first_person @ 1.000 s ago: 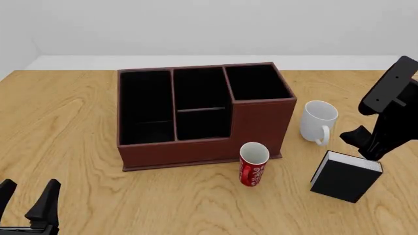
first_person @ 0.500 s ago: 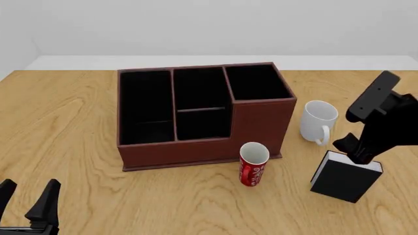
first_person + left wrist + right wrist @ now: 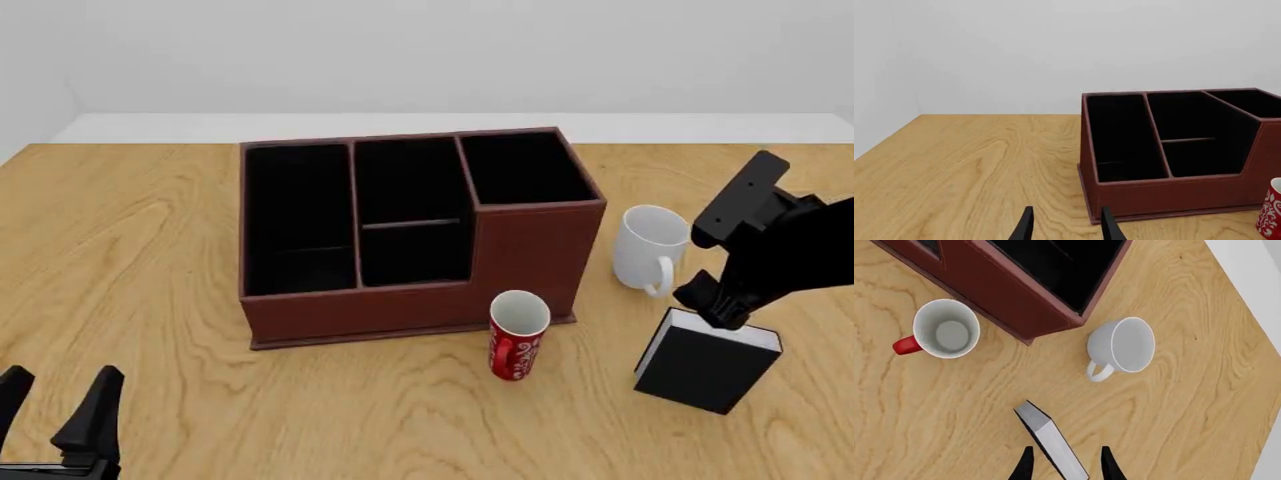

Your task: Pick up the book and place it in the right compartment of the caddy.

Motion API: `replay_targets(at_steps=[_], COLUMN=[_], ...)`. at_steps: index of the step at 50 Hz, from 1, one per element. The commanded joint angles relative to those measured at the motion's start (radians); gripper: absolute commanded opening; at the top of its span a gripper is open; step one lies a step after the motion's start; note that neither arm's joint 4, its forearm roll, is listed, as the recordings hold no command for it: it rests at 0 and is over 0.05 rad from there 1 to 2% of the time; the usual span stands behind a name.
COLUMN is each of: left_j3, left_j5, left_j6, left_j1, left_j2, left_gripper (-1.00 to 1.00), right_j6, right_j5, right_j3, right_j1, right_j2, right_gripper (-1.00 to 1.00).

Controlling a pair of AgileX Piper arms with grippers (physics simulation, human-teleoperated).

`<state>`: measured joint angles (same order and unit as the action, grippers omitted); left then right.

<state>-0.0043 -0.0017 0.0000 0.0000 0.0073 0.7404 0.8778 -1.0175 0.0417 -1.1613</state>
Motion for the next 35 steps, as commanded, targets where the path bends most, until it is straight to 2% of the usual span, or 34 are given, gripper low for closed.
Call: replay_targets(at_steps=[1,19,24,25,31,32,35], left_j3=[0.0,0.0,0.0,0.0,0.0,0.0,0.0], left_j5=[0.0,0.0,0.0,0.0,0.0,0.0,0.0], left_j6=[0.0,0.0,0.0,0.0,0.0,0.0,0.0], left_j1=[0.0,0.0,0.0,0.0,0.0,0.0,0.0], left_j2=[0.0,0.0,0.0,0.0,0.0,0.0,0.0], left_gripper=[1.0,1.0,1.0,1.0,1.0,1.0,1.0], right_j6=[-0.003,-0.016,-0.027,-0.046,-0.031,-0.052,-0.05], right_j5=[-0.021,-0.065,-0.086,-0.091,-0.114,-0.118,-0.133], right_j3=[0.001,0.038,0.052,0.054,0.088,0.09,0.1], right_j1=[0.013,0.011,0.022,0.035,0.022,0.033,0.031], right_j2=[-0.036,-0.064,-0.079,-0.078,-0.098,-0.094,-0.105], right_gripper=[1.0,1.0,1.0,1.0,1.0,1.0,1.0])
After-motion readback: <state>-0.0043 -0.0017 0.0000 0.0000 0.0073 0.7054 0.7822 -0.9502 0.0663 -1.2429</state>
